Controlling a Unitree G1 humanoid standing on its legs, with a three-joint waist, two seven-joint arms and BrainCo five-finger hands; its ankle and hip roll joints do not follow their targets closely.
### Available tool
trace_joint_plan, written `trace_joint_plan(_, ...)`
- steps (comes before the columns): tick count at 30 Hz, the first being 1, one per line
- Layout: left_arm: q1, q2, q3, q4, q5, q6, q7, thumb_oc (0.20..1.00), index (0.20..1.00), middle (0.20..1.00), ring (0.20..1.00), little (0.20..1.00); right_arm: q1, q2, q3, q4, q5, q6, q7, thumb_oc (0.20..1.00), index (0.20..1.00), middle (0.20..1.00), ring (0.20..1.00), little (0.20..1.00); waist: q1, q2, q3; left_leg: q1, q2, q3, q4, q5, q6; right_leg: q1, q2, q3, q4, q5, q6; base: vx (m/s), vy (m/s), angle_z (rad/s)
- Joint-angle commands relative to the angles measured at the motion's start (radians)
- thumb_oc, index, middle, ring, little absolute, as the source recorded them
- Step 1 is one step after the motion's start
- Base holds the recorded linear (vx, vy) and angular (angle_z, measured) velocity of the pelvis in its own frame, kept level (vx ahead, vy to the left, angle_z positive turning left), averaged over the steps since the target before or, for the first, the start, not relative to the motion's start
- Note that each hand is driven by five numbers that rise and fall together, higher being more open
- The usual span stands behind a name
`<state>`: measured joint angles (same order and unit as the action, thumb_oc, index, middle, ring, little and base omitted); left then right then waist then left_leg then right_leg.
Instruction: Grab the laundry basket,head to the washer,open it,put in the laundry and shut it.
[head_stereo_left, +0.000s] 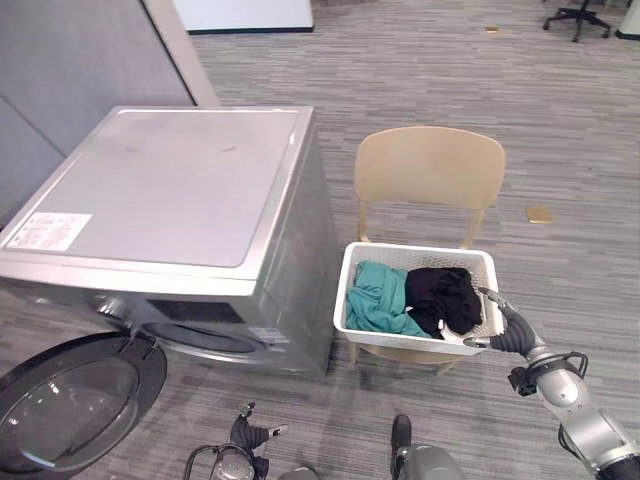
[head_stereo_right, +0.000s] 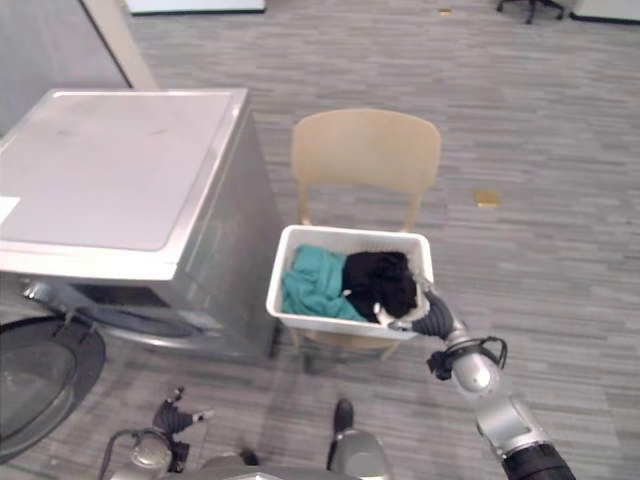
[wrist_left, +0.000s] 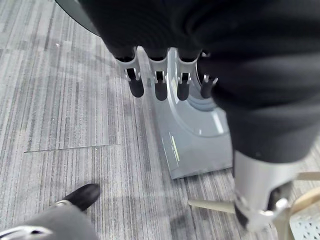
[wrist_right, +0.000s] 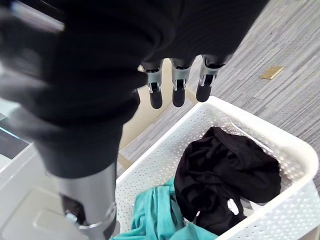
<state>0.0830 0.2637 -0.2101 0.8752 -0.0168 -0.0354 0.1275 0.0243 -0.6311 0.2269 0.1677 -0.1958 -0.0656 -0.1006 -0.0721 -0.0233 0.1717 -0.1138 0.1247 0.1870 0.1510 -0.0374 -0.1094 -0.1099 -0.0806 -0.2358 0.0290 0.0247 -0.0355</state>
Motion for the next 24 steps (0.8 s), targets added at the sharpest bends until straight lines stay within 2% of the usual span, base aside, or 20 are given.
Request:
trace_joint_plan(1, -0.005, 0.031, 0.009, 0.012, 0.018, -0.02, 0.016, 1.0, 1.0, 1.0, 1.0, 1.0, -0.128, -0.007, 0.051, 0.036, -0.036, -0.034, -0.027, 1.0, 1.0, 1.0, 1.0, 1.0, 0.044, -0.011, 0.056, -0.02, -0.041, -0.042, -0.02, 0.001, 0.023, 0.067, 0.026, 0.046, 0.001, -0.12, 0.113, 0.04, 0.036, -0.63)
trace_joint_plan(7, -0.016, 0.041, 0.006, 0.059, 0.038, -0.019, 0.021, 1.0, 1.0, 1.0, 1.0, 1.0, -0.188, -0.03, 0.1, 0.091, -0.08, -0.024, -0.036, 1.0, 1.0, 1.0, 1.0, 1.0, 0.051, 0.003, 0.053, -0.001, -0.049, -0.025, -0.077, 0.02, 0.03, 0.055, 0.027, 0.051, 0.006, -0.119, 0.117, 0.05, 0.084, -0.26)
trace_joint_plan(10, -0.055, 0.062, -0.01, 0.047, 0.016, -0.037, 0.036, 1.0, 1.0, 1.0, 1.0, 1.0, -0.344, -0.031, 0.19, 0.212, -0.135, -0.005, -0.076, 1.0, 1.0, 1.0, 1.0, 1.0, 0.073, 0.017, 0.1, -0.037, -0.062, -0.015, -0.119, 0.044, 0.043, -0.042, 0.01, 0.06, 0.041, -0.103, 0.123, -0.1, 0.131, 0.11)
trace_joint_plan(11, -0.055, 0.062, -0.009, 0.048, 0.016, -0.037, 0.036, 1.0, 1.0, 1.0, 1.0, 1.0, -0.347, -0.03, 0.192, 0.215, -0.135, -0.006, -0.077, 1.0, 1.0, 1.0, 1.0, 1.0, 0.073, 0.017, 0.098, -0.04, -0.062, -0.015, -0.119, 0.045, 0.043, -0.046, 0.01, 0.06, 0.042, -0.103, 0.122, -0.15, 0.085, -0.01)
trace_joint_plan(17, -0.105, 0.087, -0.045, 0.031, -0.025, -0.063, 0.065, 1.0, 1.0, 1.0, 1.0, 1.0, -0.579, 0.013, 0.311, 0.435, -0.175, 0.022, -0.134, 1.0, 1.0, 1.0, 1.0, 1.0, 0.125, 0.032, 0.158, -0.15, -0.081, -0.036, -0.132, 0.08, 0.056, -0.174, -0.017, 0.062, 0.079, -0.073, 0.128, -0.08, 0.069, -0.01)
trace_joint_plan(21, -0.127, 0.099, -0.052, 0.033, -0.042, -0.073, 0.074, 1.0, 1.0, 1.0, 1.0, 1.0, -0.68, 0.015, 0.362, 0.539, -0.182, 0.035, -0.148, 1.0, 1.0, 1.0, 1.0, 1.0, 0.147, 0.042, 0.176, -0.189, -0.09, -0.052, -0.147, 0.102, 0.056, -0.212, -0.029, 0.052, 0.084, -0.067, 0.129, -0.04, 0.033, 0.17)
trace_joint_plan(24, -0.169, 0.111, -0.068, 0.038, -0.075, -0.085, 0.08, 1.0, 1.0, 1.0, 1.0, 1.0, -0.81, 0.028, 0.422, 0.692, -0.185, 0.053, -0.163, 1.0, 1.0, 1.0, 1.0, 1.0, 0.18, 0.061, 0.206, -0.24, -0.1, -0.077, -0.164, 0.131, 0.051, -0.262, -0.04, 0.031, 0.096, -0.063, 0.129, -0.06, 0.009, 0.22)
